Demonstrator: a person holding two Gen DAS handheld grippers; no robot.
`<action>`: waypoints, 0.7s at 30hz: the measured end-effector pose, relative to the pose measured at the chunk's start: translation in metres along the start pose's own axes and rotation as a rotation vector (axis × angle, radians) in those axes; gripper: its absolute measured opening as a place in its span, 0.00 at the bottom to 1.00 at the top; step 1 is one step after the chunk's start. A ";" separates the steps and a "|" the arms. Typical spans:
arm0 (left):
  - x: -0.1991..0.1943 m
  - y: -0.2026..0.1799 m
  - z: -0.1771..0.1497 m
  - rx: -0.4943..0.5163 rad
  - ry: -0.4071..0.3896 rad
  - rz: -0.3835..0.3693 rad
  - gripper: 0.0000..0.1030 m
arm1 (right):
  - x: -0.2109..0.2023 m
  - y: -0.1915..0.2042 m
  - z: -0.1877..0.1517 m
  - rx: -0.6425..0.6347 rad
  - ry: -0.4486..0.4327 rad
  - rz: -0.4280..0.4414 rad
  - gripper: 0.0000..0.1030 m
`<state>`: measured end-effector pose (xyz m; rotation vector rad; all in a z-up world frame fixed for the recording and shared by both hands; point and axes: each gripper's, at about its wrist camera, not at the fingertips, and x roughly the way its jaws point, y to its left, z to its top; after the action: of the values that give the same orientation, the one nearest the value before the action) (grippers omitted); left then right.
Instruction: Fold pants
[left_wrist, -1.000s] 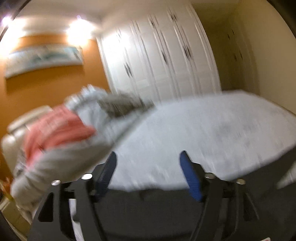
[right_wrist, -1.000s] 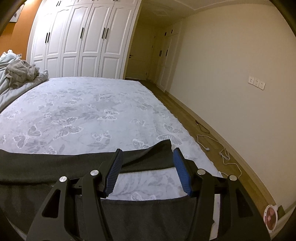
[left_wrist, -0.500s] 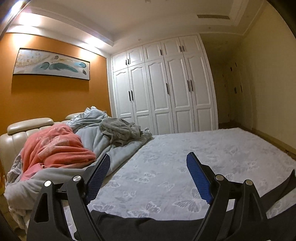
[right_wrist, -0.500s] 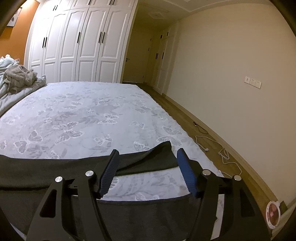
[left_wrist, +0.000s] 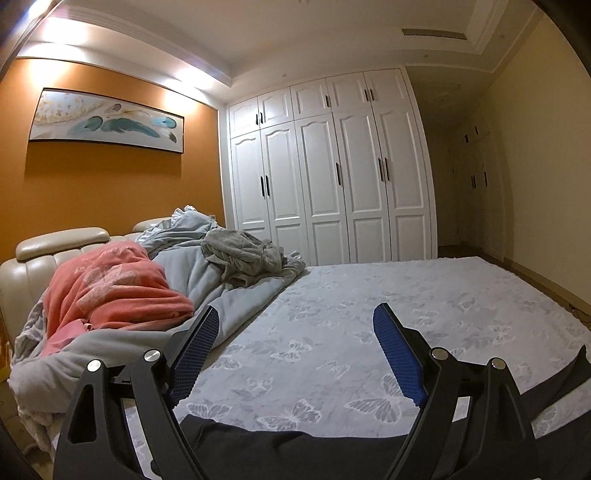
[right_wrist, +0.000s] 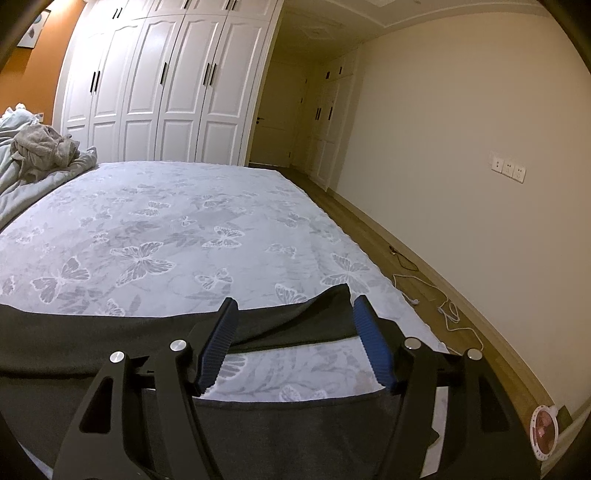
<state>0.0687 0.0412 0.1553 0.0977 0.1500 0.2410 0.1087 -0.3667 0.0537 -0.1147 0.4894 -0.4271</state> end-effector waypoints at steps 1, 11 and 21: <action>0.001 0.000 -0.001 0.002 0.005 -0.001 0.84 | 0.001 -0.001 0.000 0.001 0.003 -0.001 0.62; 0.066 0.008 -0.100 0.028 0.460 -0.208 0.89 | 0.102 -0.092 -0.026 0.247 0.320 0.065 0.70; 0.091 0.001 -0.131 0.049 0.505 -0.158 0.89 | 0.253 -0.079 -0.013 0.404 0.528 0.081 0.71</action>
<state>0.1351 0.0747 0.0141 0.0718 0.6637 0.0998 0.2747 -0.5451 -0.0500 0.4174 0.9109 -0.4688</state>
